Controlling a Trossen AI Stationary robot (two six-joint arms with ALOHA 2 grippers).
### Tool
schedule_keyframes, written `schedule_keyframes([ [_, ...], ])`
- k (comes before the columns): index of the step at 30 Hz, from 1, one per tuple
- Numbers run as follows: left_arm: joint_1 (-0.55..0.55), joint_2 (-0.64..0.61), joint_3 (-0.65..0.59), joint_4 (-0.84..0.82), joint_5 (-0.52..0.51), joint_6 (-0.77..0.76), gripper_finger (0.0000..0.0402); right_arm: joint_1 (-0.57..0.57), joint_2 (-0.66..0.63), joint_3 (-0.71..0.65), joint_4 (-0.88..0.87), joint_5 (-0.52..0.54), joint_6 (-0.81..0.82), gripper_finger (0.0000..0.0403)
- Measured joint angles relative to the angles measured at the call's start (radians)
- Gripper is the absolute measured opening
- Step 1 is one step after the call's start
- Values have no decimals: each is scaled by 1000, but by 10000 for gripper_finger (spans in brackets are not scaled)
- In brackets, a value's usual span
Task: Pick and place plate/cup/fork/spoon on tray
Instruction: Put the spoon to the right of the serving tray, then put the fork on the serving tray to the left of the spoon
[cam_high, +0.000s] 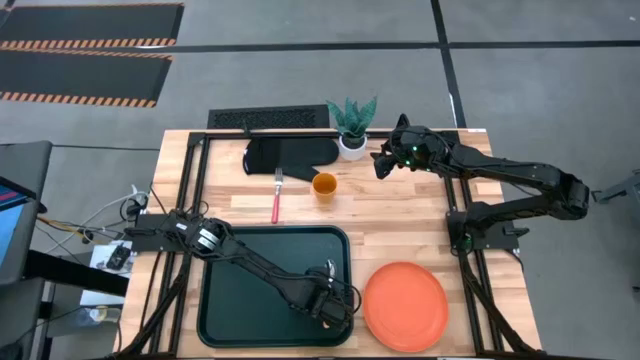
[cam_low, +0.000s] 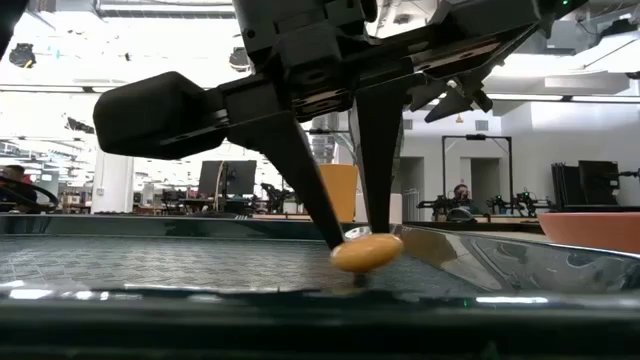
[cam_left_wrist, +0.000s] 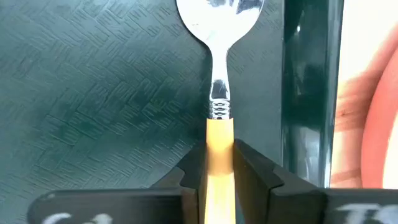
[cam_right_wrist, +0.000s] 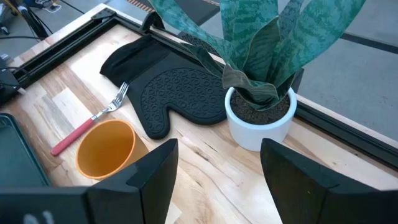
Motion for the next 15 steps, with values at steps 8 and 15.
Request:
schedule_keyframes([
  [8, 2, 0, 0, -3, 4, -13, 110, 0, 0, 0, 0, 0, 0, 255],
  [15, 11, -4, 3, 12, -8, -1, 122, 4, 0, 0, -1, -8, 0, 255],
])
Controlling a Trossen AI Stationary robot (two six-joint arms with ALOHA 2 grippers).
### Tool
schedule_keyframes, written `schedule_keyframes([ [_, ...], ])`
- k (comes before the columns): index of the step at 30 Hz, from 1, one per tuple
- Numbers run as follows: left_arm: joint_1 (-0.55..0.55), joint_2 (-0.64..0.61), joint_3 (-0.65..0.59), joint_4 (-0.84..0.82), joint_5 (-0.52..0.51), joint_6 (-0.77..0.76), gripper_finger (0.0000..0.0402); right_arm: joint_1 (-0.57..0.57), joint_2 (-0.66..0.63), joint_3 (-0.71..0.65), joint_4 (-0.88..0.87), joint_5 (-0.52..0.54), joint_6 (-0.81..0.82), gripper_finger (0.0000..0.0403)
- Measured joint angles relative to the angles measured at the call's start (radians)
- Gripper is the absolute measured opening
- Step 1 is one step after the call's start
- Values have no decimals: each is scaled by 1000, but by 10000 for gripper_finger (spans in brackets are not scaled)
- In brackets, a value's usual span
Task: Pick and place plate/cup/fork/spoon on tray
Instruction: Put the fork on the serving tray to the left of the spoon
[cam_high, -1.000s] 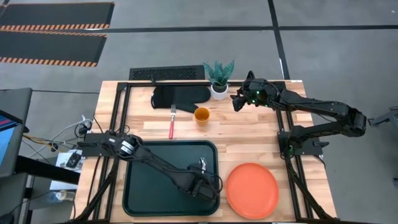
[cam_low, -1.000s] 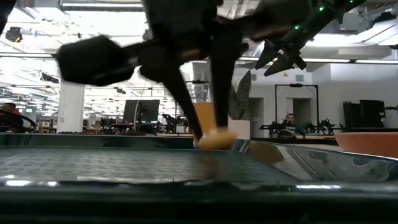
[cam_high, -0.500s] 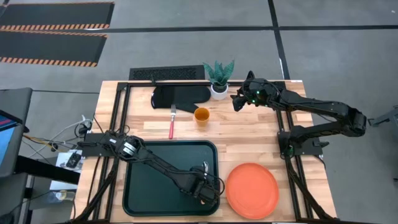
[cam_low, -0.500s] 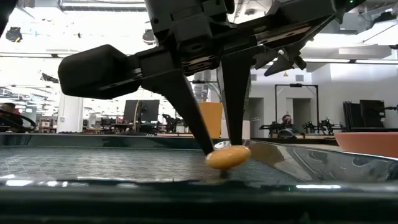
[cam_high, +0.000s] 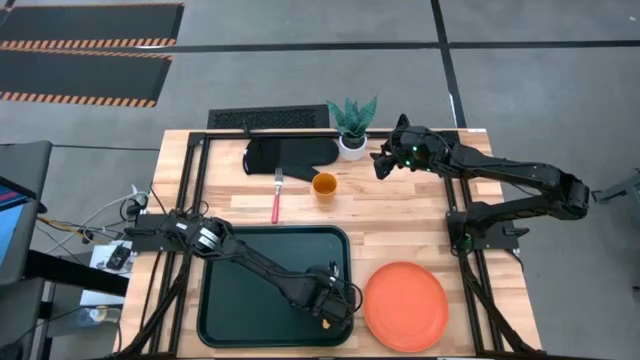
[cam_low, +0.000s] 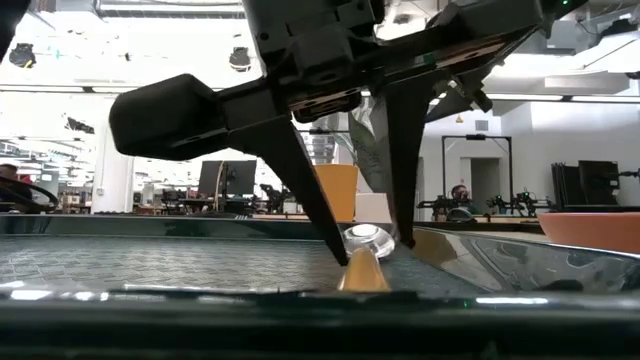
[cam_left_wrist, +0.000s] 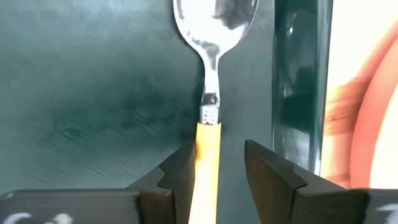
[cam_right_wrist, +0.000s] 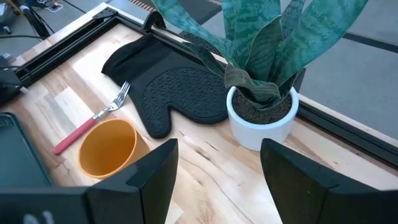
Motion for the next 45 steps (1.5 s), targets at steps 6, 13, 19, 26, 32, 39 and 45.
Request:
schedule_keyframes([
  [6, 0, -102, 19, -151, -118, 11, 123, 0, 0, 0, 1, -53, 7, 255],
  [13, 13, -264, 18, -441, -256, 24, 123, 1, 0, 4, 8, -123, 16, 255],
  [19, 59, -427, 10, -670, -311, 137, 123, 50, 27, 95, 23, -224, 23, 255],
  [26, 72, -717, -112, -687, -414, 237, 123, 187, 248, 389, -22, -226, -133, 255],
  [32, 66, -958, -245, -688, -502, 223, 123, 245, 506, 620, -82, -223, -48, 255],
  [39, 66, -1090, -339, -679, -521, 226, 123, 342, 801, 852, -80, -175, 28, 255],
  [45, 68, -1096, -379, -684, -518, 223, 123, 393, 1001, 1027, -127, -133, 52, 255],
])
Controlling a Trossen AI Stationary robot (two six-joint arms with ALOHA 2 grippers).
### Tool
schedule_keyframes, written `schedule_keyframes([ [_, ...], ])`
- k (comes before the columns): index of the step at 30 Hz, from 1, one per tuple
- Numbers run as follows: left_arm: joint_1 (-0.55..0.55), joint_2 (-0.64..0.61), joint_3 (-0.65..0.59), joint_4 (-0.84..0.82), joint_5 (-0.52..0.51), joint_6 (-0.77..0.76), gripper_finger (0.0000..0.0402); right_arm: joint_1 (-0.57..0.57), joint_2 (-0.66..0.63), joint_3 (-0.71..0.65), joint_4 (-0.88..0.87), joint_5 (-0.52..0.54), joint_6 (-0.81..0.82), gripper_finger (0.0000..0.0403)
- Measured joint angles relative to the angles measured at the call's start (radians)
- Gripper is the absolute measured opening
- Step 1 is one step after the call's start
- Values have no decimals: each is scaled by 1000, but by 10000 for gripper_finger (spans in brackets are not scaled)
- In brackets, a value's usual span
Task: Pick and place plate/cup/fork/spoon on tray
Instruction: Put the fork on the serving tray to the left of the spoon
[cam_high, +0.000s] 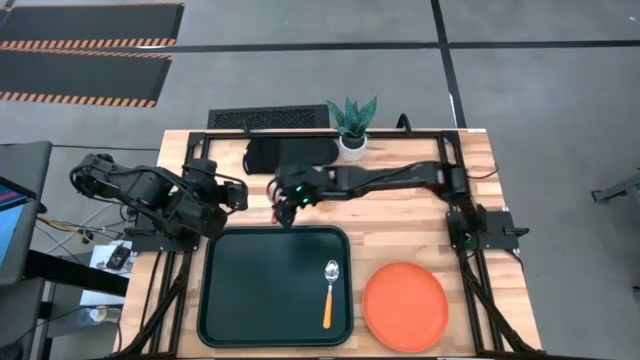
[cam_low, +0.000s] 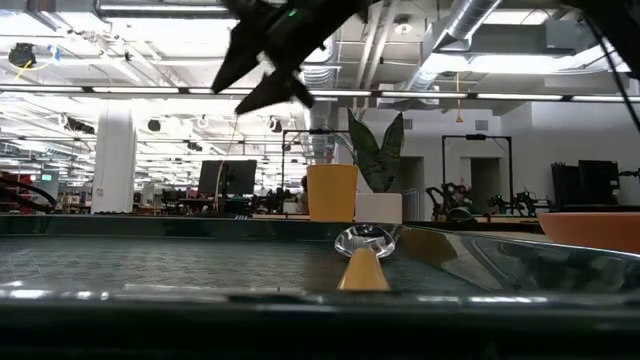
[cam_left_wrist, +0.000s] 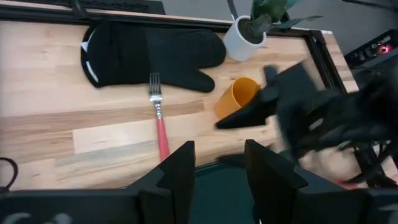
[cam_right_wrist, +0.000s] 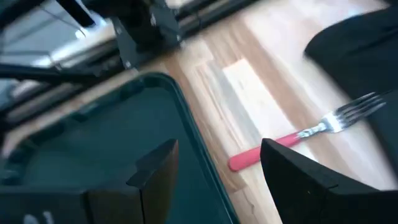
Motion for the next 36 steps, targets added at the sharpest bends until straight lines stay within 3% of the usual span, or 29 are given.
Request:
schedule_keyframes([
  [3, 30, 0, -42, 0, 8, -23, 123, 3, 61, 63, -96, 3, -25, 255],
  [9, 139, -24, -259, 34, 200, -1, 123, -31, 4, 97, -409, 49, -135, 255],
  [16, 260, -103, -610, 449, 200, 155, 123, -53, -180, 98, -671, 159, -171, 255],
  [22, 428, -82, -831, 851, 309, 410, 123, -53, -319, 98, -814, 257, 8, 255],
  [26, 510, -45, -868, 1066, 326, 556, 123, -34, -380, 98, -853, 326, 122, 255],
  [28, 545, 2, -873, 1085, 315, 597, 123, -25, -400, 97, -862, 355, 162, 255],
  [32, 600, 137, -863, 1207, 393, 722, 123, -12, -419, 97, -887, 374, 208, 255],
  [36, 608, 261, -841, 1226, 395, 736, 123, -3, -421, 97, -920, 388, 236, 255],
])
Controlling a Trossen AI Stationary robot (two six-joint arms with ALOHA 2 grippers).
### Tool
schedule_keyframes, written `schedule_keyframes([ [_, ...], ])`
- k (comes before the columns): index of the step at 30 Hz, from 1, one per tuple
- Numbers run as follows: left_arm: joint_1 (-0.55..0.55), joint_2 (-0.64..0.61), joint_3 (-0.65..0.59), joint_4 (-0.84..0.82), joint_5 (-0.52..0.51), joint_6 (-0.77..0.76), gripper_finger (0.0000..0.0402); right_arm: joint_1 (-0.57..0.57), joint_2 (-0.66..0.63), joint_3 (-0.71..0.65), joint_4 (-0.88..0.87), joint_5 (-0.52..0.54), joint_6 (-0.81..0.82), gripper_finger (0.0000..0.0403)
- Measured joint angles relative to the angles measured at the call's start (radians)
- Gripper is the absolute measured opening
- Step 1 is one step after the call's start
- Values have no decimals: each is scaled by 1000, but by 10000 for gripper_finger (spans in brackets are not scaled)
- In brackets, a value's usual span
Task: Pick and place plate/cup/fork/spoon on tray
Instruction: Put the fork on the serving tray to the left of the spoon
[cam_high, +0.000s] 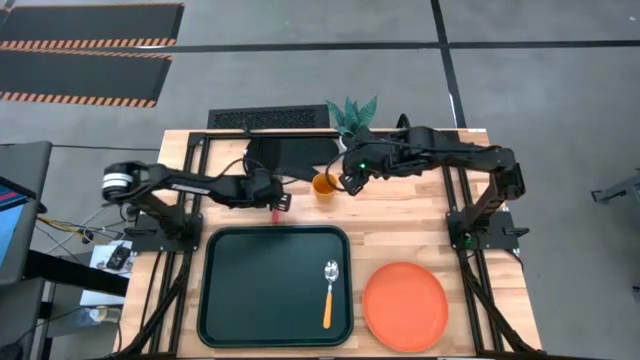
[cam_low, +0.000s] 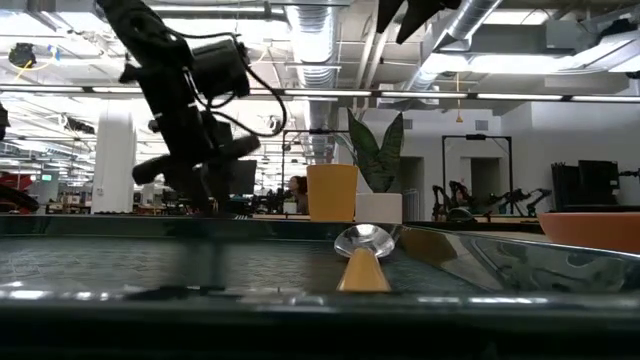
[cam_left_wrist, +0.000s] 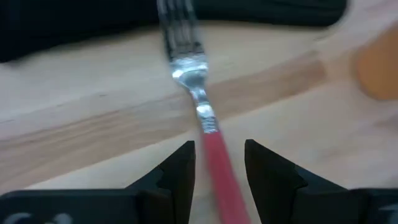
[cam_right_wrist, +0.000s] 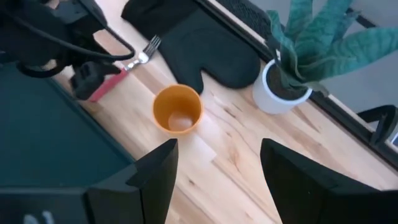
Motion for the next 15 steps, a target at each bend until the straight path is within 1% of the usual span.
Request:
schedule_keyframes([
  [3, 0, 53, 3, -1, -10, -32, 123, 7, 5, 0, -14, 0, 2, 255],
  [7, -4, 103, 4, 16, 23, -19, 123, 13, 11, 0, -24, -1, 3, 255],
  [9, -3, 128, 6, 19, 34, -18, 115, 17, 15, 0, -26, 0, 3, 255],
  [11, -3, 141, 7, 14, 34, -18, 95, 17, 16, 0, -25, 0, 3, 255],
  [15, -3, 135, 9, 15, 36, -3, 29, 17, 15, 0, -28, 1, 0, 255],
])
